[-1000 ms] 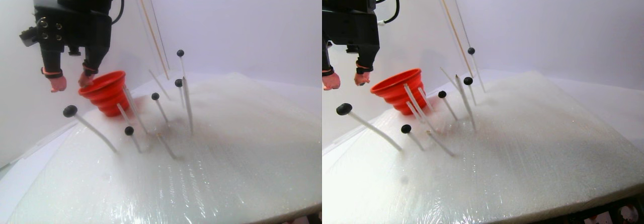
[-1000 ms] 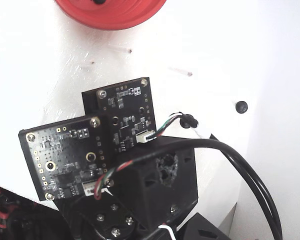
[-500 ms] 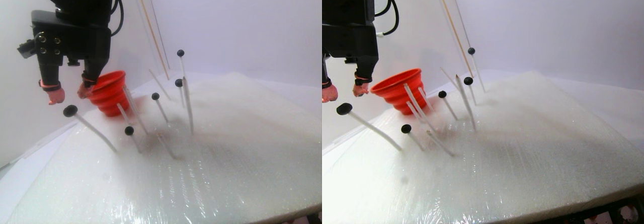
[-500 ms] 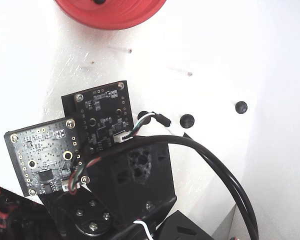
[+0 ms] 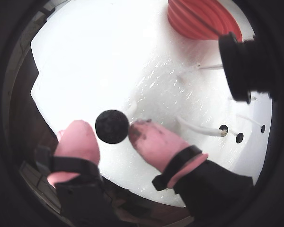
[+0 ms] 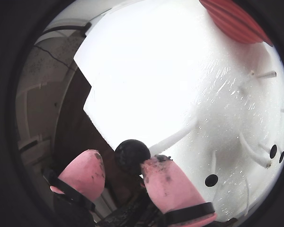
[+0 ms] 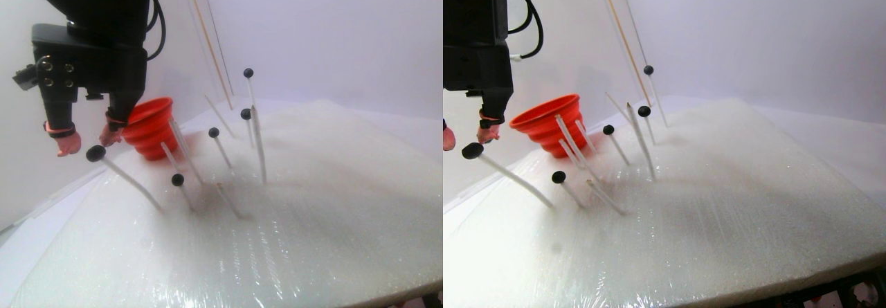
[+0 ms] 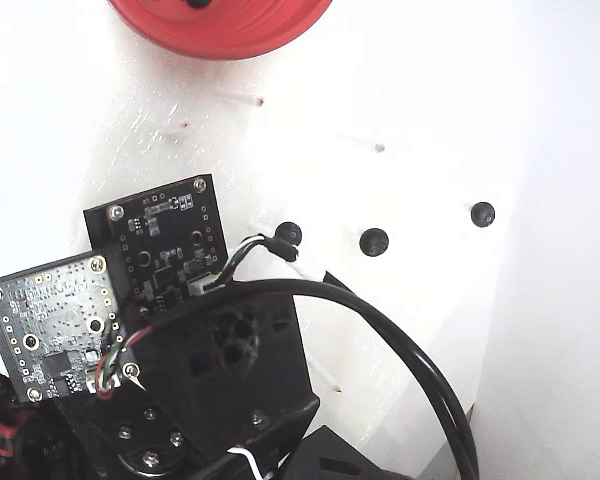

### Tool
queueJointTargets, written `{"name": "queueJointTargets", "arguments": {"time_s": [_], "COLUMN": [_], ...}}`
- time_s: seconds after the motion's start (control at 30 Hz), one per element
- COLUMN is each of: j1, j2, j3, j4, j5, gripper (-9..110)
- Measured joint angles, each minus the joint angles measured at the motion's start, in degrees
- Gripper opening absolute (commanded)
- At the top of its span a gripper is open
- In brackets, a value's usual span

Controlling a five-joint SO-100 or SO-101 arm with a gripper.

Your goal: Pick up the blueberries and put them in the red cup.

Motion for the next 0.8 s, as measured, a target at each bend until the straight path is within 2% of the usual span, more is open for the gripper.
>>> {"name": "queueJointTargets", "arguments": {"time_s": [0.8], "j1": [0.0], "j2": [-7.8], "j3": [-0.9], "j4": [-8.6], "j5": [-2.8], "gripper": [15]}}
